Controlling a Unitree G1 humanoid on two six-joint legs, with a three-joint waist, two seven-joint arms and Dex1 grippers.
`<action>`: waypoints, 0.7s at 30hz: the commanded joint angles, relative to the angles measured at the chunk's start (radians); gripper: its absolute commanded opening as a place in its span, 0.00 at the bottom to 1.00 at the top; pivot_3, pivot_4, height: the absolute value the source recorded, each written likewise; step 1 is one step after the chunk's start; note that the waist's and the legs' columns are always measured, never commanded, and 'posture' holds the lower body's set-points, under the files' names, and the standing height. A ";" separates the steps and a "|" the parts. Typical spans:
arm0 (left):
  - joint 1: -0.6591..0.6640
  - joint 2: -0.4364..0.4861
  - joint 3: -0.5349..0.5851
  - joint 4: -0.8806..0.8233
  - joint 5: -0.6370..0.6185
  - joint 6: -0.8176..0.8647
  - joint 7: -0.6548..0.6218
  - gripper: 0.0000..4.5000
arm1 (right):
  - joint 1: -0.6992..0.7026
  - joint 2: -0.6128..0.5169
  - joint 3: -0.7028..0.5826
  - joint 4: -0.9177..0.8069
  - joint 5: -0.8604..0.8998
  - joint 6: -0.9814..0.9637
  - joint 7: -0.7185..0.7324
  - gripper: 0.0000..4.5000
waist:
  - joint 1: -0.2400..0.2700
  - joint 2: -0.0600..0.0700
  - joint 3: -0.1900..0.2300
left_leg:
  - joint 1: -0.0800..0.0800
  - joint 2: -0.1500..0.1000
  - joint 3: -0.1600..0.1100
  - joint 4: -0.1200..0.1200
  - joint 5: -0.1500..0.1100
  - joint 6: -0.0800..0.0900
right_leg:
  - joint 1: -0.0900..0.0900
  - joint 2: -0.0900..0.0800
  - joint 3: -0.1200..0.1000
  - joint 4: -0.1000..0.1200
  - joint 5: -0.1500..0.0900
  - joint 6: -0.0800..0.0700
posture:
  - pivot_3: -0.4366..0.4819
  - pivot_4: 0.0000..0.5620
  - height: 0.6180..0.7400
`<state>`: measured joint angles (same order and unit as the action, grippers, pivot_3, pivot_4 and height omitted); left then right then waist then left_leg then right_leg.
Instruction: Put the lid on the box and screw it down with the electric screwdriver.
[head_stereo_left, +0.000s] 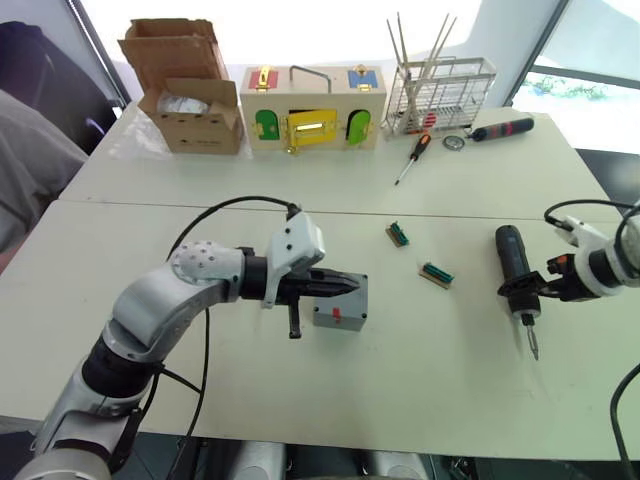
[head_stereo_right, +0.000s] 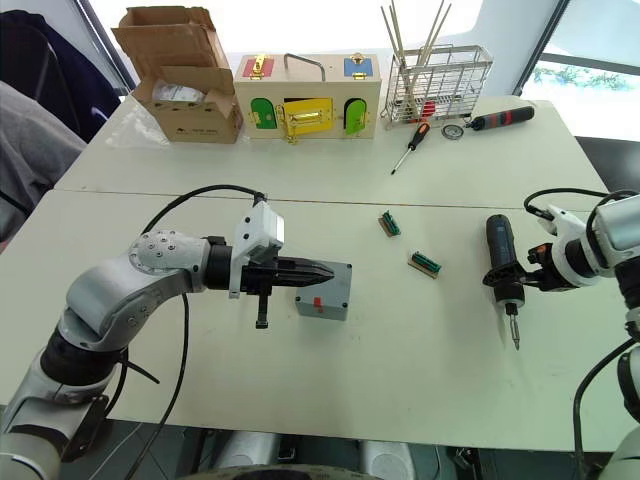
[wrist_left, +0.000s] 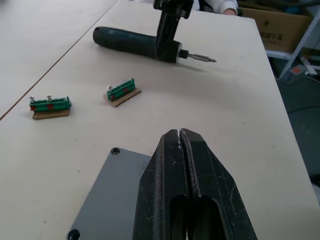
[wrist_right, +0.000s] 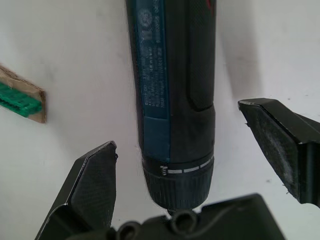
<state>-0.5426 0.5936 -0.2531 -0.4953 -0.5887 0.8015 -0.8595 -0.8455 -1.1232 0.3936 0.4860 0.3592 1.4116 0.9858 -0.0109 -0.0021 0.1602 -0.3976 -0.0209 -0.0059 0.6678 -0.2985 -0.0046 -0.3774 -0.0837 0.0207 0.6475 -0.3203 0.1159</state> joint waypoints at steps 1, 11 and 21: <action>0.010 -0.004 0.017 -0.043 0.001 -0.003 0.021 0.00 | 0.000 0.007 0.068 -0.006 -0.052 -0.038 0.034 0.85 | 0.000 0.000 0.000 | 0.000 0.000 0.000 0.000 0.000 0.000 | 0.000 0.000 0.000 0.000 0.000 0.000 | 0.48 0.27 1.00; 0.021 -0.032 0.005 -0.022 0.016 -0.018 0.051 0.00 | -0.025 0.043 0.164 0.112 -0.211 -0.182 0.124 0.40 | -0.001 -0.008 -0.002 | 0.005 0.000 -0.001 0.000 -0.001 0.002 | 0.005 0.001 -0.001 0.000 0.000 0.000 | 0.48 0.27 1.00; 0.039 -0.031 0.028 0.000 0.024 -0.021 0.054 0.00 | -0.142 0.075 0.065 0.224 -0.242 -0.229 0.211 0.40 | -0.003 -0.016 -0.005 | 0.006 0.000 -0.001 0.001 0.000 -0.001 | 0.007 -0.001 -0.001 -0.002 0.000 -0.001 | 0.48 0.27 1.00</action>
<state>-0.5045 0.5634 -0.2509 -0.4900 -0.5614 0.7970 -0.8050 -0.9283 -1.0481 0.5394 0.6777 0.1025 1.1890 1.2037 -0.0142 -0.0180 0.1555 -0.3918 -0.0211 -0.0065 0.6687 -0.2980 -0.0061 -0.3708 -0.0848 0.0201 0.6456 -0.3198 0.1151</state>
